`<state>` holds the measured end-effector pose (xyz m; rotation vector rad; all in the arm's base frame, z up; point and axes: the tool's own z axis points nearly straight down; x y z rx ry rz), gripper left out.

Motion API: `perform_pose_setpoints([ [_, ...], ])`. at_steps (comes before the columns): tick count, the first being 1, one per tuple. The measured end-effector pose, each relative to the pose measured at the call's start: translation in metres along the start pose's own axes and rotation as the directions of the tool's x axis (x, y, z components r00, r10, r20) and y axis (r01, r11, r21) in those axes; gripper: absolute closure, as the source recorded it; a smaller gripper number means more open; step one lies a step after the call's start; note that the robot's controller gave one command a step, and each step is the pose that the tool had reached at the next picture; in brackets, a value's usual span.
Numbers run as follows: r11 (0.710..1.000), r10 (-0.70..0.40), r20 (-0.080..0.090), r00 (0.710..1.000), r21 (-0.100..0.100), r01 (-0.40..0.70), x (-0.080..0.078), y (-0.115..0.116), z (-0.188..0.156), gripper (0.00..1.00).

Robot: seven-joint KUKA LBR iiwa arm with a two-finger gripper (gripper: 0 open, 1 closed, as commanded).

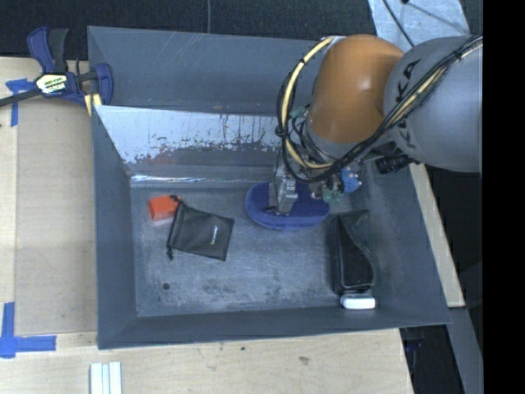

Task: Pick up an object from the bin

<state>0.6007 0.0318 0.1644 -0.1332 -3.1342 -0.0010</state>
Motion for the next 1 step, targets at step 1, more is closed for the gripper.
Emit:
perform_pose_setpoints([
  [1,0.990,-0.141,0.004,0.990,0.002,0.141,0.0195,-0.0039,0.0247,1.00],
])
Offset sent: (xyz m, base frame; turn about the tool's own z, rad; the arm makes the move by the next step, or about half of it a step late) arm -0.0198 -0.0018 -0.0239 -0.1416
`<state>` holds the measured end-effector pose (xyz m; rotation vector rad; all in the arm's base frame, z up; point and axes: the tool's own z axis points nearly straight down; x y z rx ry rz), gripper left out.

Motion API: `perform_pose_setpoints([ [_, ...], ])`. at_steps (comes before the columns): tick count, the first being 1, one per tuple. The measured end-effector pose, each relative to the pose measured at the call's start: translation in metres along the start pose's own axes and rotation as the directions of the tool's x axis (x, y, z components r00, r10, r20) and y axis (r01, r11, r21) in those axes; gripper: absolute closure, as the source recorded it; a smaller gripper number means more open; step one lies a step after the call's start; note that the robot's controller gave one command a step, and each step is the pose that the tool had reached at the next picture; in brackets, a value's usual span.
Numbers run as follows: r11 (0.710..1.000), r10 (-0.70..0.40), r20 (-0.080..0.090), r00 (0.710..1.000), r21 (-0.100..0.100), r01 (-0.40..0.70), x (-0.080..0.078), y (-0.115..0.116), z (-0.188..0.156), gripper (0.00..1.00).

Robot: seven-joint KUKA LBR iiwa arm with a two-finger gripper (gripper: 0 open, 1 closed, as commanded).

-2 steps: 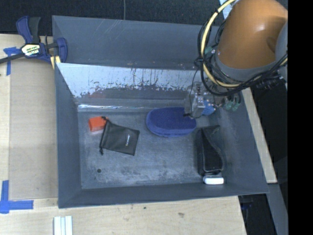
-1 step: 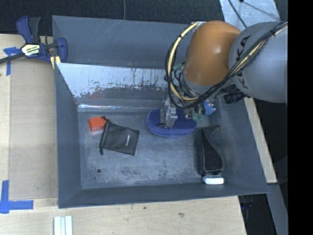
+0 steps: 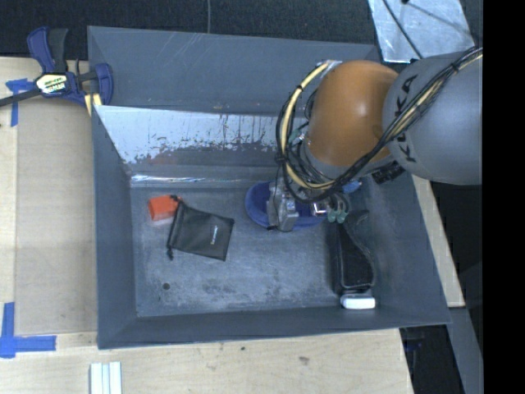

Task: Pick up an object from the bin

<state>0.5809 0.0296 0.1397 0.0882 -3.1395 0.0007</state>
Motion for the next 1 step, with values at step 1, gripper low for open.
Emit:
perform_pose_setpoints([
  [1,1.000,0.001,0.002,1.000,0.000,-0.001,-0.0007,0.0000,-0.0010,0.00],
])
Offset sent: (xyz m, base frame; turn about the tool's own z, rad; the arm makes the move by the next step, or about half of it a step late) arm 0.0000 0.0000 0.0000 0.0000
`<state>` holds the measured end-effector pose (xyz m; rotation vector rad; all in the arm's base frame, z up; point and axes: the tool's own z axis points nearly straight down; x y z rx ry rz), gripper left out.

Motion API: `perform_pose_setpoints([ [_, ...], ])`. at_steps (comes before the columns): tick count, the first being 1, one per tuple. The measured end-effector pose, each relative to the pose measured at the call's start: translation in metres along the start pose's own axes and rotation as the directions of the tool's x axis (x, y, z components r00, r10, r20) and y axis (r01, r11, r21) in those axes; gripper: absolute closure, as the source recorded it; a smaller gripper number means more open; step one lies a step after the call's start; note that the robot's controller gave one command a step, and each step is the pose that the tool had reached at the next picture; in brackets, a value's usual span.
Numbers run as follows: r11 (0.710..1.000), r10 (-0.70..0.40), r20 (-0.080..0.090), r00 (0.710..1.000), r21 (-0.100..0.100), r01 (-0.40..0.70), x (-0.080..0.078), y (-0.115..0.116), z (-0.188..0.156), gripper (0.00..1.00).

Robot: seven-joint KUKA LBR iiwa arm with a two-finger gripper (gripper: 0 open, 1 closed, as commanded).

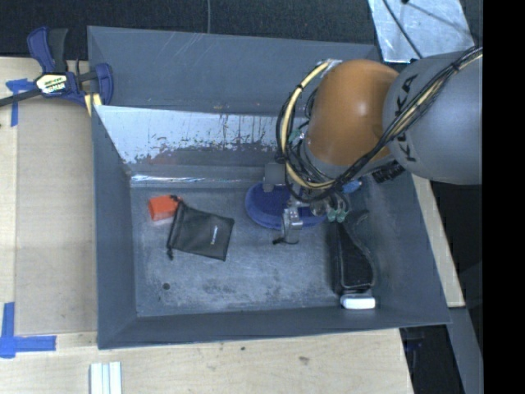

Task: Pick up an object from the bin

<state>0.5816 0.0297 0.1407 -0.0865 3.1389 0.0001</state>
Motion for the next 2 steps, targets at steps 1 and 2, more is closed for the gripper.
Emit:
perform_pose_setpoints([
  [1,1.000,0.000,0.000,1.000,0.000,0.000,0.0000,-0.0001,0.0000,1.00],
  [2,1.000,0.001,0.000,1.000,0.000,-0.001,0.0000,-0.0001,0.0000,0.00],
])
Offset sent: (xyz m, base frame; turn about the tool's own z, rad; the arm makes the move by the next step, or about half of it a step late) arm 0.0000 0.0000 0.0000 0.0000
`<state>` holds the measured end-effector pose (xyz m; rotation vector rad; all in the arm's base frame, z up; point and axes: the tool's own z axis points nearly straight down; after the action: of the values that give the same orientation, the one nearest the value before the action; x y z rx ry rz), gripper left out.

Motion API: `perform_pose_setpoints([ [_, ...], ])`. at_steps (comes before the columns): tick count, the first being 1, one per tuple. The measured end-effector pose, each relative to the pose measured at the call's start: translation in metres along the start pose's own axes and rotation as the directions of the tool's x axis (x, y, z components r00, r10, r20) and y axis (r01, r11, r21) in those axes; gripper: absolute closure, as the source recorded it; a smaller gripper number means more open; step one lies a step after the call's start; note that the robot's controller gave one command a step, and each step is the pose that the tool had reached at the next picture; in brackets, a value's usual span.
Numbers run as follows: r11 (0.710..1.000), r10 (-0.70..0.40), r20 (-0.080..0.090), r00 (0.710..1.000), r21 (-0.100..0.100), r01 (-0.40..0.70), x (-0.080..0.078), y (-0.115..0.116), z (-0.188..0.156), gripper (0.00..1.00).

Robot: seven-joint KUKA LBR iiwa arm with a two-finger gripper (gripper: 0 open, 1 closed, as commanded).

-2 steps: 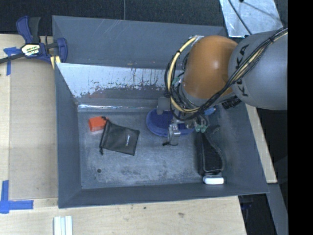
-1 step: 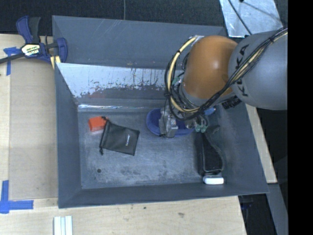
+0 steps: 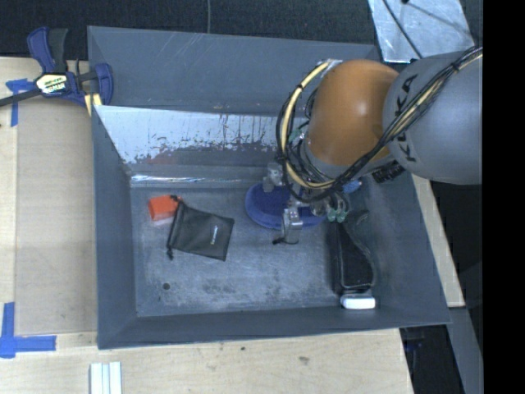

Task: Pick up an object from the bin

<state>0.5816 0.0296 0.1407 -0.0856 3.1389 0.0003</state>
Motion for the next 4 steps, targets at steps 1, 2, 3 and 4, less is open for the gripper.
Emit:
perform_pose_setpoints([
  [1,0.998,0.062,0.004,0.998,0.000,-0.062,-0.035,-0.035,0.051,0.00],
  [2,0.998,0.058,-0.011,0.998,-0.003,-0.058,-0.032,-0.032,0.050,1.00],
  [3,1.000,0.025,0.008,1.000,0.000,-0.025,-0.009,-0.022,-0.020,1.00],
  [4,1.000,0.006,-0.002,1.000,-0.001,-0.006,0.009,0.006,-0.008,1.00],
])
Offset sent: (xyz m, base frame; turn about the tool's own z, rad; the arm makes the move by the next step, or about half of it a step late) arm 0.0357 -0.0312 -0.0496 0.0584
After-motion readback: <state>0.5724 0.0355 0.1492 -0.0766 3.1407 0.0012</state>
